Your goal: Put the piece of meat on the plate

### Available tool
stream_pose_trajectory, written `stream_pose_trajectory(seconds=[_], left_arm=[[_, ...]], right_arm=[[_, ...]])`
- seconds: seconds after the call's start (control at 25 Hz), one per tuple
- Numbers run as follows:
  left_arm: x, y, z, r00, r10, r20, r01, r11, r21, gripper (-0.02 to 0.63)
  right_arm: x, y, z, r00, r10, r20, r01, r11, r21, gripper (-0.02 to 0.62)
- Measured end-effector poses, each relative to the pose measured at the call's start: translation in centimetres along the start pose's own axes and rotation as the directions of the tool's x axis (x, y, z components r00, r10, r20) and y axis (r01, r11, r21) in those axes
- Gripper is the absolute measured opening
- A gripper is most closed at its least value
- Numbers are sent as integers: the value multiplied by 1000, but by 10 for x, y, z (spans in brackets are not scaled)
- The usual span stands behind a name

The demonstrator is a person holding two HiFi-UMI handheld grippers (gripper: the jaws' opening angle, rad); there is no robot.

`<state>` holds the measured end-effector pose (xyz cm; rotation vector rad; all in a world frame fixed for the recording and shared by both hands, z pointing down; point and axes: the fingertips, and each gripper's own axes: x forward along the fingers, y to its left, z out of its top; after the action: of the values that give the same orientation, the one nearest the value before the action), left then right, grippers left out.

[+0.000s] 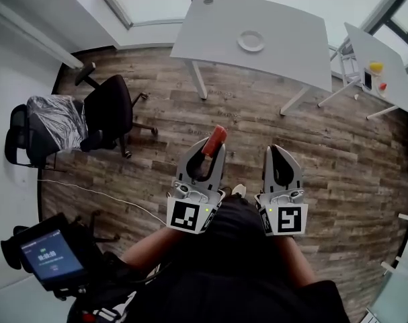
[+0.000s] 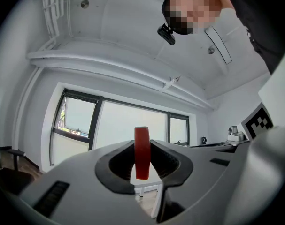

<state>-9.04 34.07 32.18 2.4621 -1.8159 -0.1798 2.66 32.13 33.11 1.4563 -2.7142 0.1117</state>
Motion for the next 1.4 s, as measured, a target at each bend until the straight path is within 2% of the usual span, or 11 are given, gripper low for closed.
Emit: stream_pose_trajectory(seconds=[0.08, 0.24, 0.52, 0.64, 0.88, 1.08, 1.28, 1.4], left_arm=[[2, 0, -1, 1000, 9, -7, -9, 1000, -1, 92], [-8, -45, -11, 999, 39, 15, -39, 999, 19, 92], [-1, -76, -22, 998, 66, 20, -67, 997, 31, 92], [0, -81, -23, 998, 60, 23, -59, 998, -6, 92], [17, -76, -24, 998, 52, 41, -51, 998, -21, 92], [43, -68, -32, 998, 44, 37, -43, 999, -26, 92], [99, -42, -45, 1000, 18, 24, -17, 999, -46, 92], [119, -39, -44, 999, -6, 36, 8, 999, -37, 92]], right_arm=[[0, -2, 3, 1000, 6, -4, -6, 1000, -15, 3], [-42, -20, -8, 998, 56, 33, -52, 992, -119, 3], [-65, -42, -19, 995, 89, 53, -89, 996, -5, 3], [-67, -53, -26, 996, 80, 34, -80, 997, 18, 3], [-61, -75, -30, 998, 46, 41, -48, 998, 31, 3], [-48, -91, -30, 999, 34, 40, -34, 999, -5, 3], [2, -117, -37, 1000, 4, 8, -4, 1000, -31, 3], [18, -127, -32, 999, -5, 34, 7, 999, -44, 3]])
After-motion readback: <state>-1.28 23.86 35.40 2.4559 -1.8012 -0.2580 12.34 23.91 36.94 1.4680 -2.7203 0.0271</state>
